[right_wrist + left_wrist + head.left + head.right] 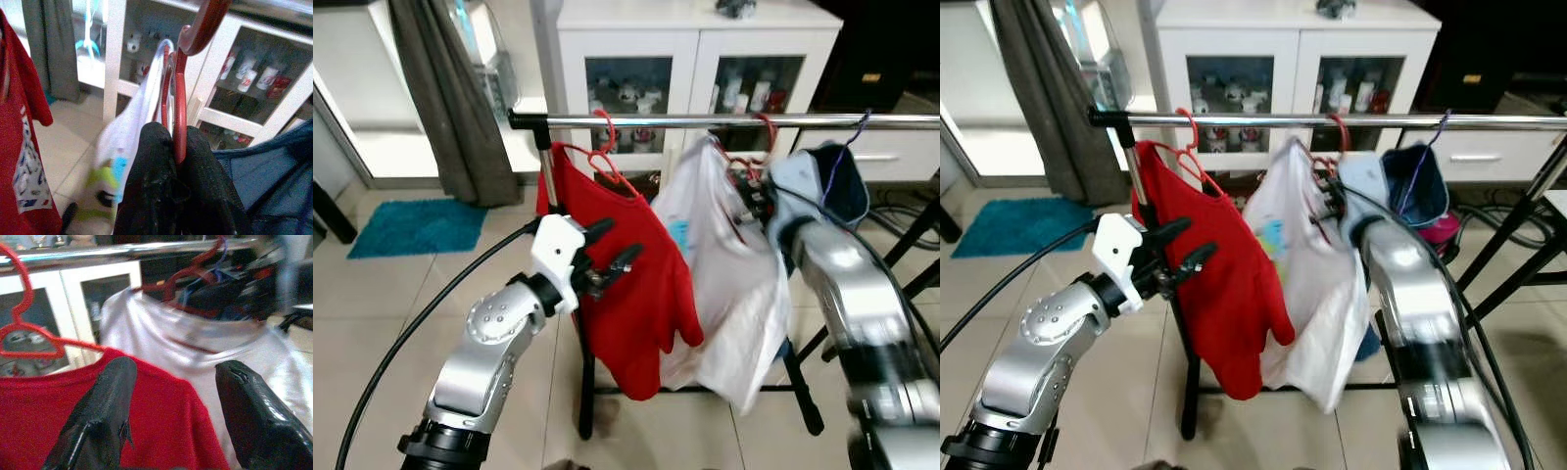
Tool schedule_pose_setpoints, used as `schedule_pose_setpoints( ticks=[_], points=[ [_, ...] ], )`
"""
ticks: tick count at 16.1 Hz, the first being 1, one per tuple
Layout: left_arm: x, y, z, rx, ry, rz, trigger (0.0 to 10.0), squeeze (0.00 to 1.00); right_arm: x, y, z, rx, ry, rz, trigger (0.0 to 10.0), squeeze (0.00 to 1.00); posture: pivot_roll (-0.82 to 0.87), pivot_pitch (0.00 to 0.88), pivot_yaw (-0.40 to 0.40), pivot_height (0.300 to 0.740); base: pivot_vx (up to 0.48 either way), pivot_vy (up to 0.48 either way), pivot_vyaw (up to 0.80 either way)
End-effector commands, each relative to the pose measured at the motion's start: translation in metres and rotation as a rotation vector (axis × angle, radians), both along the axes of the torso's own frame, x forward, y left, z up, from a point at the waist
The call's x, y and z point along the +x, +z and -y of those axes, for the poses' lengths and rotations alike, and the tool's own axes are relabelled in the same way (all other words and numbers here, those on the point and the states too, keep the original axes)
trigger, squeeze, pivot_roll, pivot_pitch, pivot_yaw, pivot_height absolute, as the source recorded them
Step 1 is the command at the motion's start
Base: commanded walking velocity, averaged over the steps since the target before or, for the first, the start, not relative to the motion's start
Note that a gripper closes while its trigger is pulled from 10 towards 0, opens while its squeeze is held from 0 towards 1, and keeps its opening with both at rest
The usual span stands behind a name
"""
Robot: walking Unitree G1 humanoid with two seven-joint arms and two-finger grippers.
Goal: Hang hanger
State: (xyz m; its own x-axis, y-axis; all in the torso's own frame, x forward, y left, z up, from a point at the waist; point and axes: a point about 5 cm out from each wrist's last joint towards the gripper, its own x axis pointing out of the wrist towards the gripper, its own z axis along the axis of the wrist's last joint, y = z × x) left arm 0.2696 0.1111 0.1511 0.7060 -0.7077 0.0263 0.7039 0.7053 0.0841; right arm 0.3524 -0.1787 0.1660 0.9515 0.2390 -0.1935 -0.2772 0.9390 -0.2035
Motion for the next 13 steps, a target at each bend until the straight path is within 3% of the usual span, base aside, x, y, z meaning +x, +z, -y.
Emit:
schedule_pose_setpoints(
  ticks=[1,7,13],
  points=[
    [-0.002,0.007,0.004,-0.002,-0.044,0.006,10.0,0.00,0.009,0.003,-0.002,-0.020,0.010,0.007,10.0,0.00,-0.09,0.025,0.022,0.740,0.000,0.000,0.00],
    [-0.008,0.009,0.009,0.007,-0.107,-0.007,10.0,0.00,0.042,0.012,-0.010,0.069,-0.031,-0.062,10.0,0.00,-0.08,0.028,0.017,0.740,0.000,0.000,0.00],
    [-0.012,0.007,0.009,0.020,-0.119,-0.029,10.0,0.00,0.053,0.004,-0.020,0.089,-0.087,-0.181,10.0,0.00,-0.08,0.044,0.023,0.740,0.000,0.000,0.00]
  ],
)
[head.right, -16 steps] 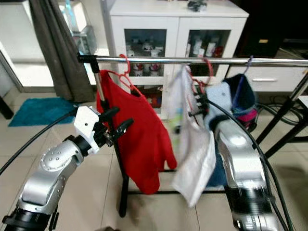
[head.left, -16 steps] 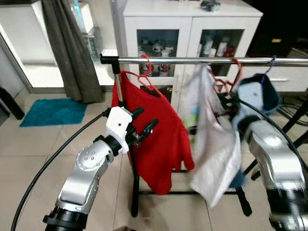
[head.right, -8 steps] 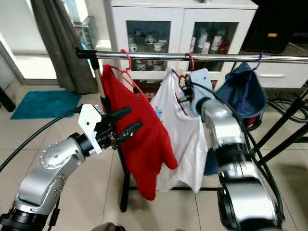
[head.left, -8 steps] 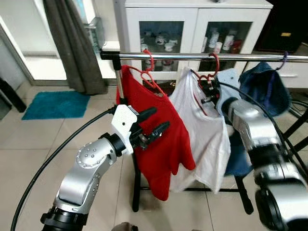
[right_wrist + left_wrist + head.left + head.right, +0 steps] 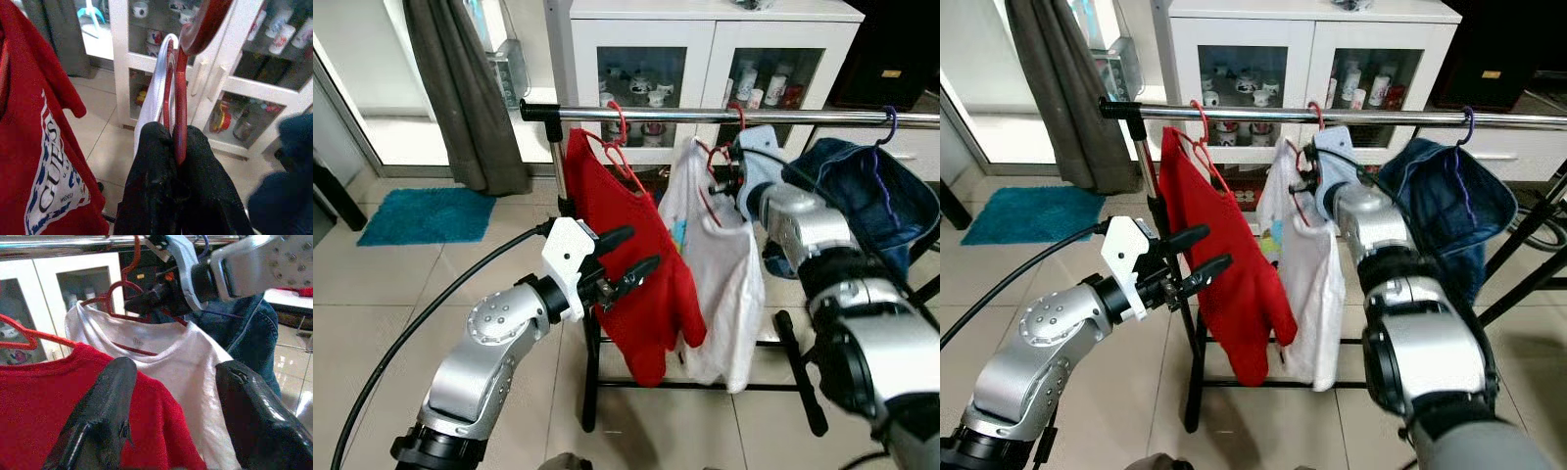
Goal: Hang hanger
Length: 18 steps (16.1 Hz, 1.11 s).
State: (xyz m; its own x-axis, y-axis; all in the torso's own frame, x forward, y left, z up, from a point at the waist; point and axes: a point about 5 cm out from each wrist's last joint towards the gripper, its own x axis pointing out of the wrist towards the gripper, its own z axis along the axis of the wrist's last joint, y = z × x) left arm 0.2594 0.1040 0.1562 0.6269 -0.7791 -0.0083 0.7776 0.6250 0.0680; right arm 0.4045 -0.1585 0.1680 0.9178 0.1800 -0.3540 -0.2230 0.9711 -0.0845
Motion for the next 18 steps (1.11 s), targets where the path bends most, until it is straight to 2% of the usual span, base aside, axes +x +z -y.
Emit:
schedule_pose_setpoints(
  ticks=[1,4,8,9,10,11,13,15,18],
  points=[
    [-0.004,0.004,0.002,0.006,-0.016,0.012,10.0,0.00,0.004,0.007,0.001,0.021,-0.045,0.012,10.0,0.00,-0.07,0.057,0.022,0.740,0.000,0.000,0.00],
    [-0.006,0.011,-0.001,0.003,-0.015,0.029,10.0,0.00,0.008,0.014,0.005,0.047,-0.110,0.025,10.0,0.00,-0.04,0.091,0.020,0.740,0.000,0.000,0.00],
    [-0.014,0.012,-0.003,0.004,-0.026,0.011,10.0,0.00,0.005,0.003,0.006,0.031,-0.137,-0.021,10.0,0.00,-0.05,0.123,0.019,0.740,0.000,0.000,0.00],
    [-0.015,0.011,-0.004,0.002,-0.010,0.003,10.0,0.00,0.005,0.002,0.003,0.022,-0.104,-0.003,10.0,0.76,-0.04,0.128,0.014,0.740,0.000,0.000,0.00],
    [-0.015,0.010,-0.004,0.001,-0.004,0.001,10.0,0.00,0.005,0.002,0.003,0.010,-0.095,0.006,10.0,0.76,-0.04,0.128,0.014,0.740,0.000,0.000,0.00],
    [-0.013,0.009,-0.006,0.005,0.026,0.002,10.0,0.00,0.006,0.005,0.003,-0.021,-0.055,0.051,10.0,1.00,-0.04,0.118,0.010,0.740,0.000,0.000,0.00],
    [-0.008,0.008,-0.011,0.006,0.098,0.005,10.0,0.00,0.006,0.013,0.003,0.049,-0.005,0.108,10.0,1.00,-0.05,0.101,0.010,0.740,0.000,0.000,0.00],
    [-0.003,0.004,-0.015,0.021,0.145,0.011,10.0,0.00,0.003,0.014,0.007,0.053,0.008,0.153,10.0,1.00,-0.05,0.085,0.010,0.740,0.000,0.000,0.00],
    [0.006,0.004,-0.019,-0.056,0.258,0.002,10.0,0.00,-0.011,0.015,0.006,0.110,0.063,0.229,10.0,1.00,-0.07,0.066,0.017,0.740,0.000,0.000,0.00]
  ],
)
